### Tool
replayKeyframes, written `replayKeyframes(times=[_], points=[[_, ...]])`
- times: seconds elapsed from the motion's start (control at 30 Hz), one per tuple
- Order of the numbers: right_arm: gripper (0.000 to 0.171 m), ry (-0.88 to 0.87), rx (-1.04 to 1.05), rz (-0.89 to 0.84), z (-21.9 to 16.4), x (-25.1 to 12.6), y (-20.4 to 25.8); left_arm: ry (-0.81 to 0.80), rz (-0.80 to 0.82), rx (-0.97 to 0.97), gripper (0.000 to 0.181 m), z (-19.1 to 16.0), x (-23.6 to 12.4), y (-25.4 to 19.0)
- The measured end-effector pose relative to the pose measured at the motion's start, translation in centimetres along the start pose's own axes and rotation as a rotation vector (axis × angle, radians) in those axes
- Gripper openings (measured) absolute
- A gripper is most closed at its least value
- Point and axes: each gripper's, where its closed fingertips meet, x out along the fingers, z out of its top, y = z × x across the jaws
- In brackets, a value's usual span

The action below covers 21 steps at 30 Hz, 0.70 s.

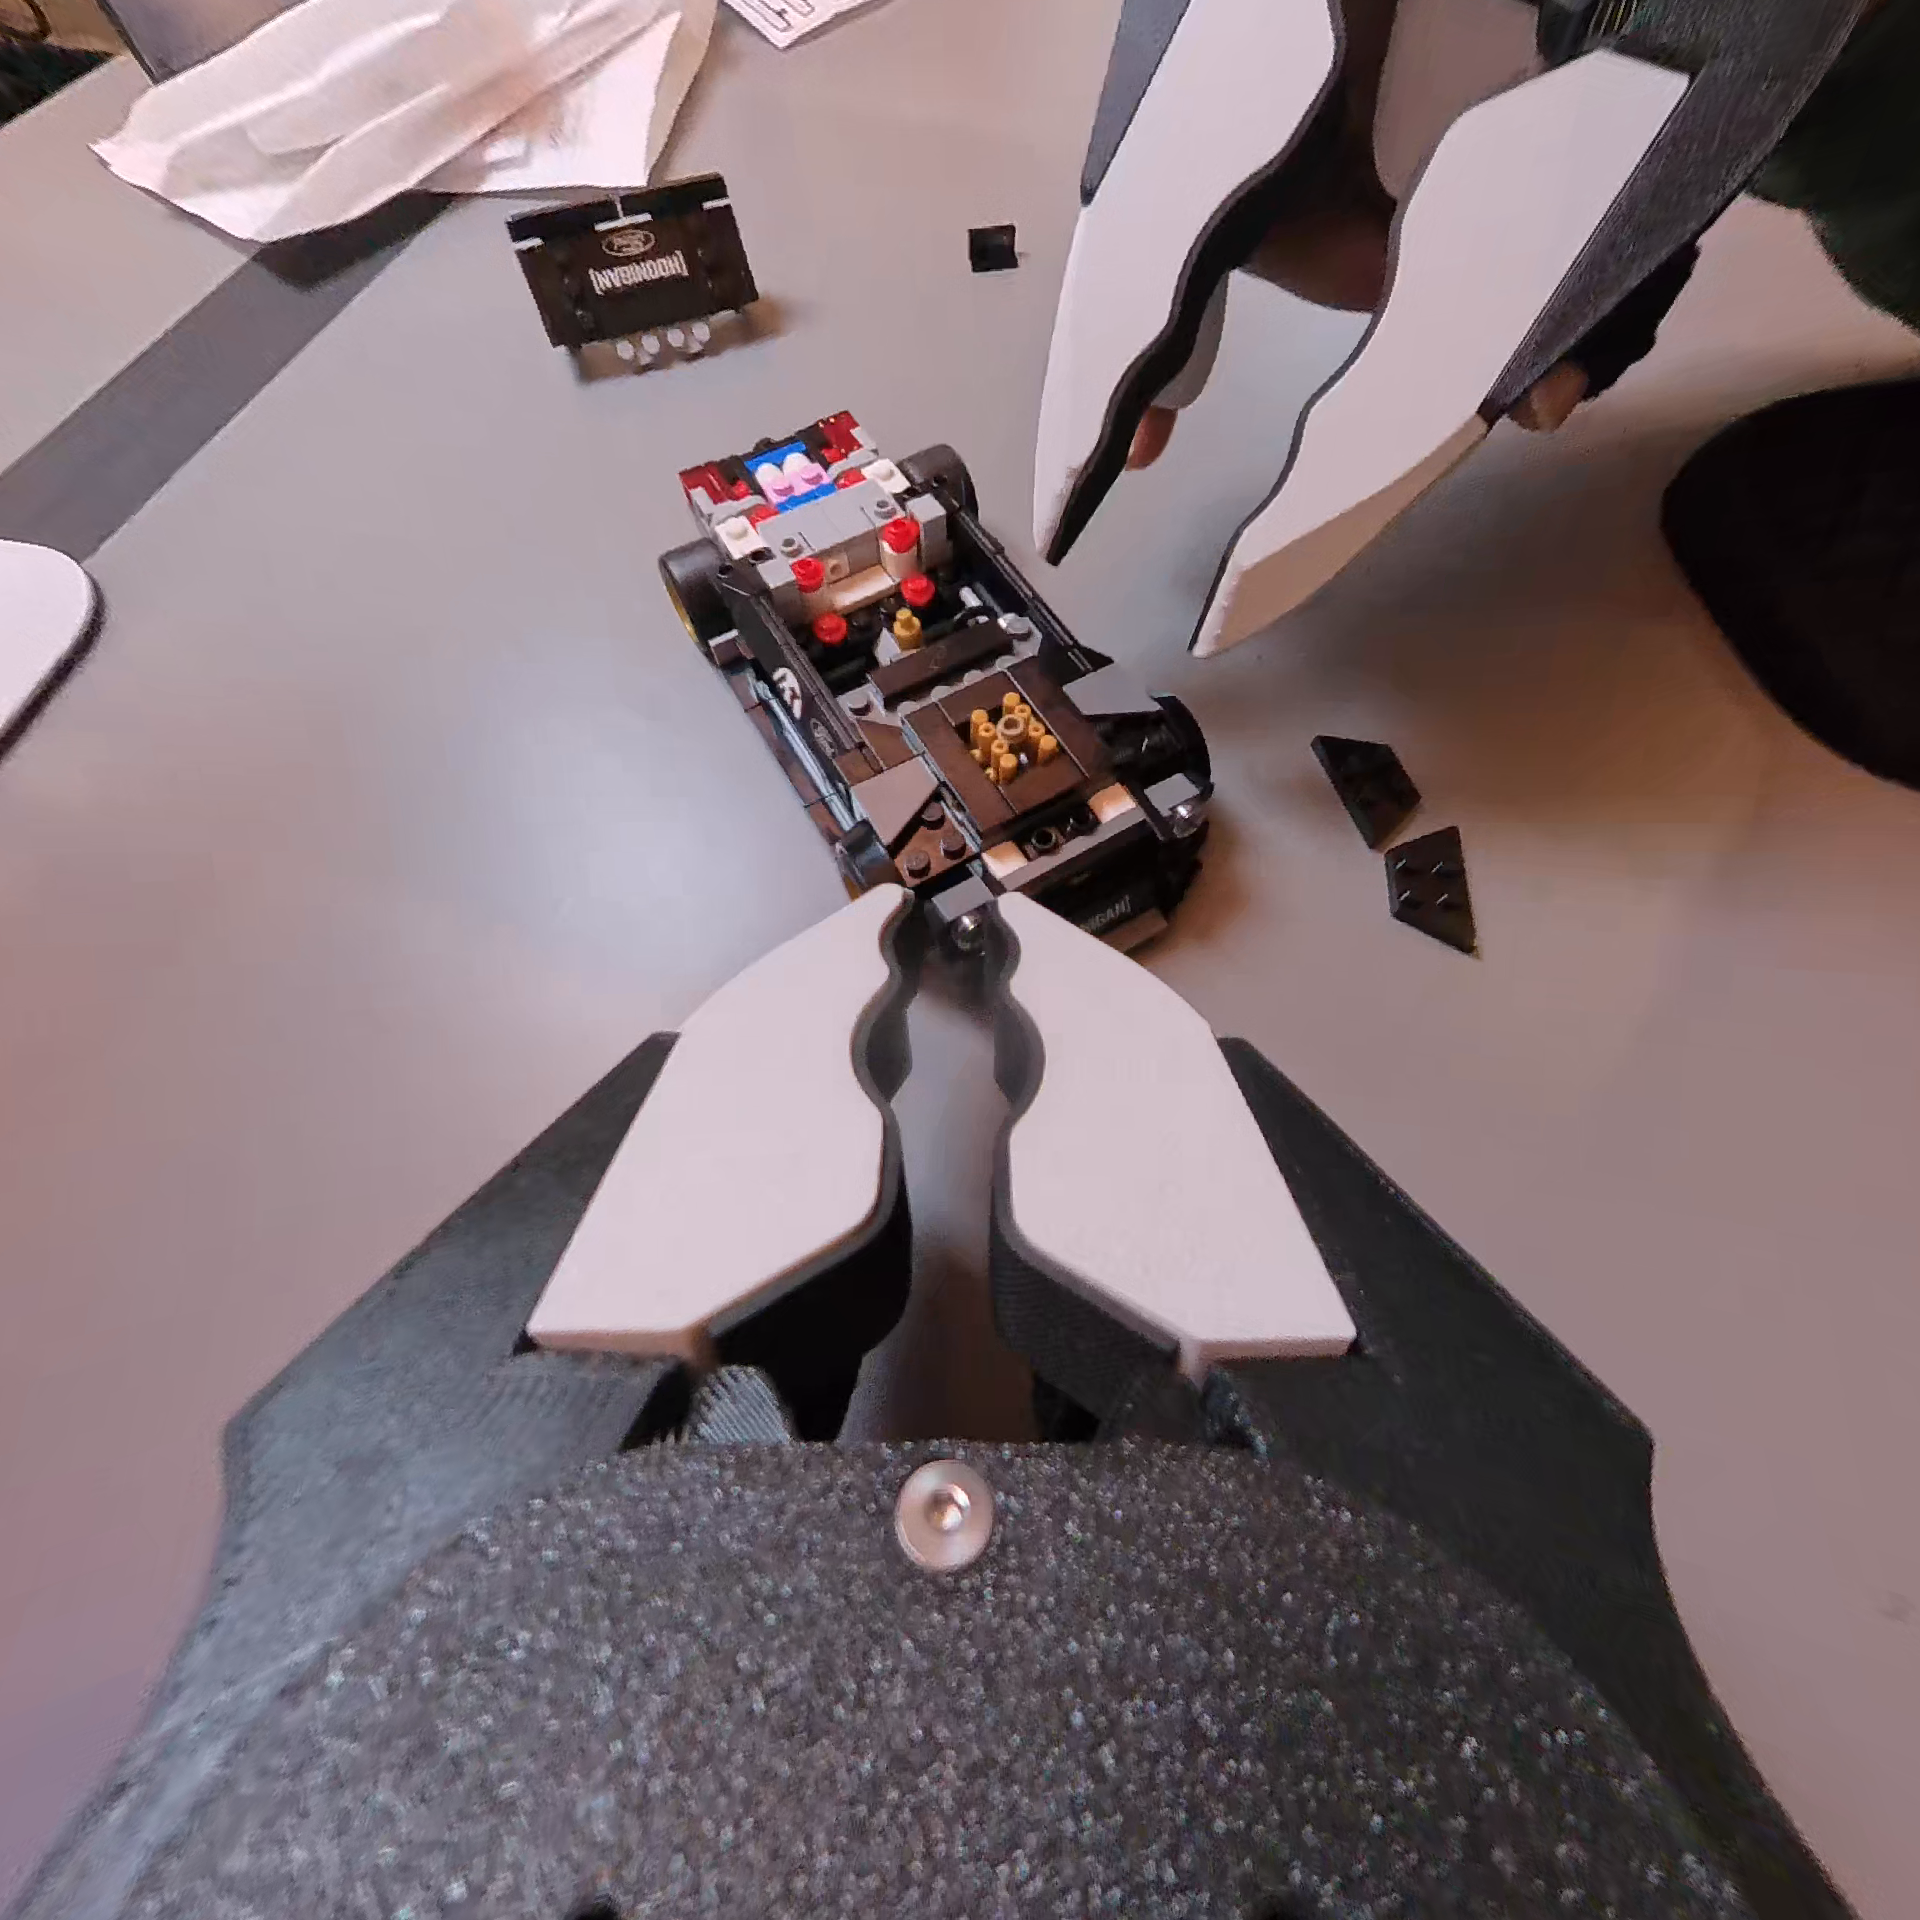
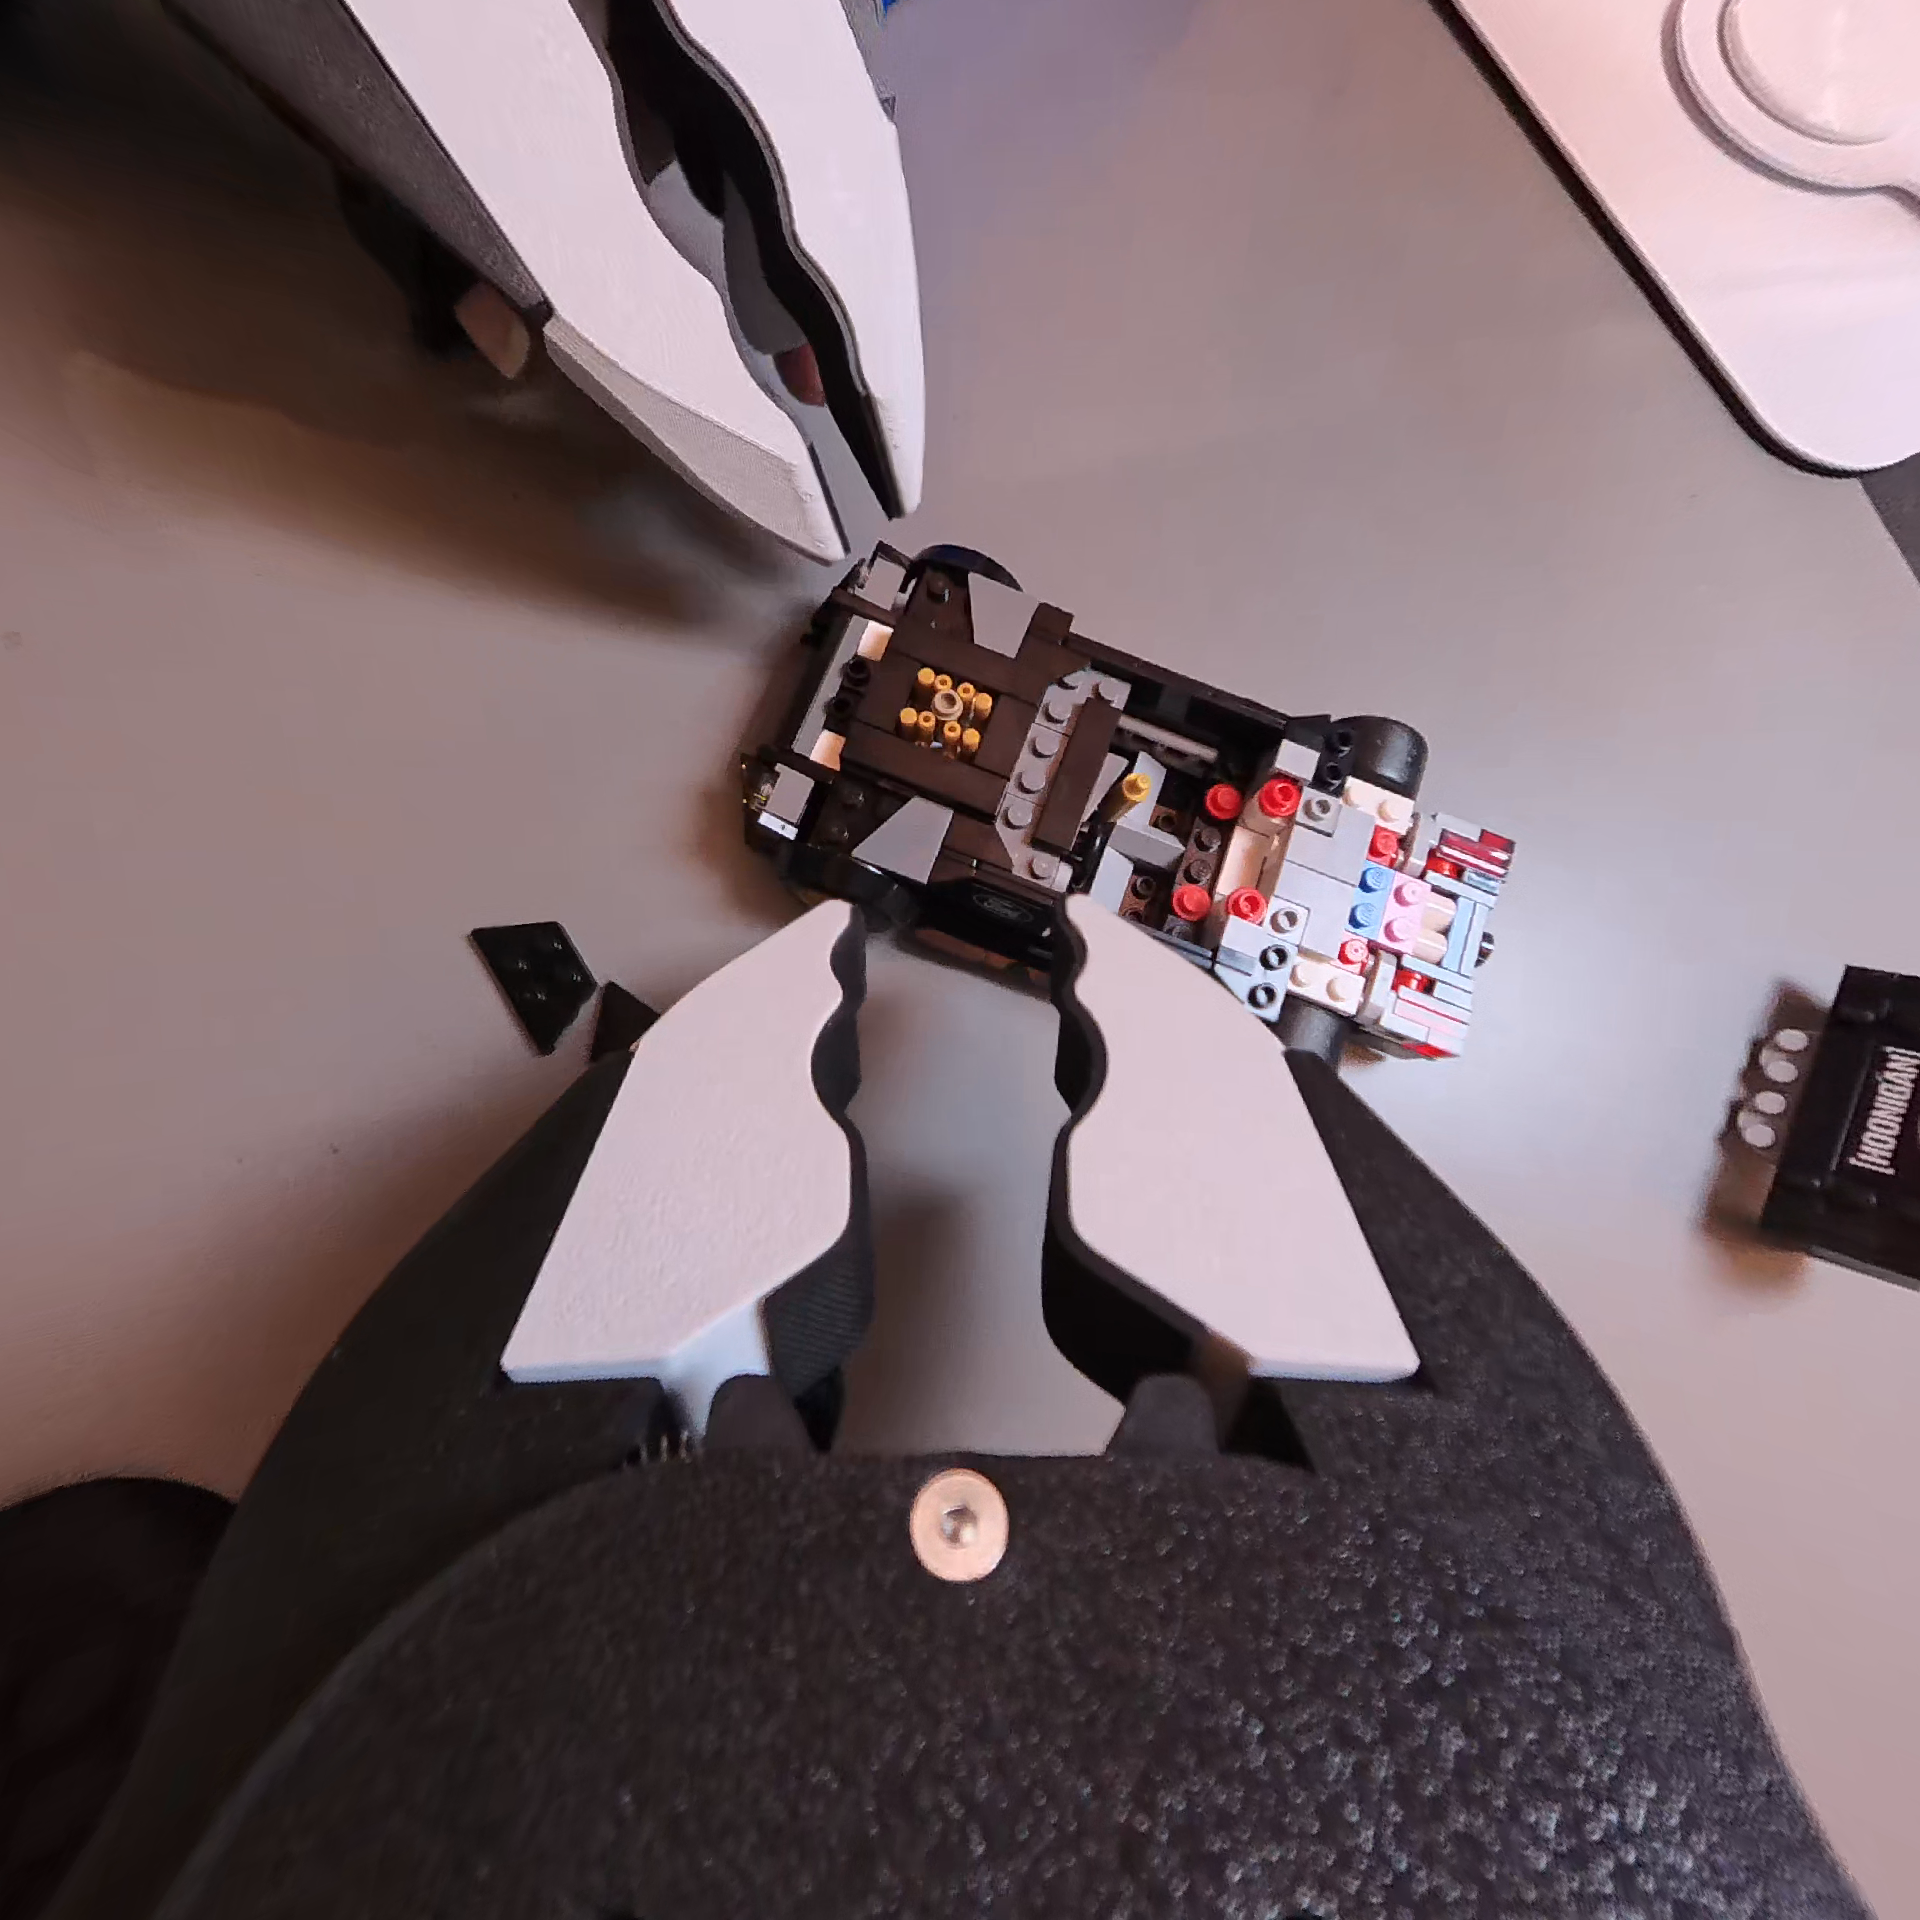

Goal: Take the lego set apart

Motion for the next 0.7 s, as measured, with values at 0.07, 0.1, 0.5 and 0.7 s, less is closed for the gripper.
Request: replayKeyframes(times=[0.07,0.1,0.5,0.7], points=[[0.034,0.006,-0.001,0.004,-0.19,0.22,0.07,0.0,-0.021,-0.031,0.009,-0.16,0.37,-0.16],[0.034,0.01,0.0,0.009,-0.32,0.35,0.15,-0.001,-0.02,-0.042,0.008,-0.25,0.5,-0.06],[0.034,0.027,-0.009,0.031,-0.88,0.72,0.54,-0.014,-0.025,-0.051,0.009,-0.15,0.49,0.15],[0.036,0.014,0.003,0.035,-0.91,0.59,0.51,0.005,-0.098,-0.227,0.021,-0.44,0.54,-0.17]])
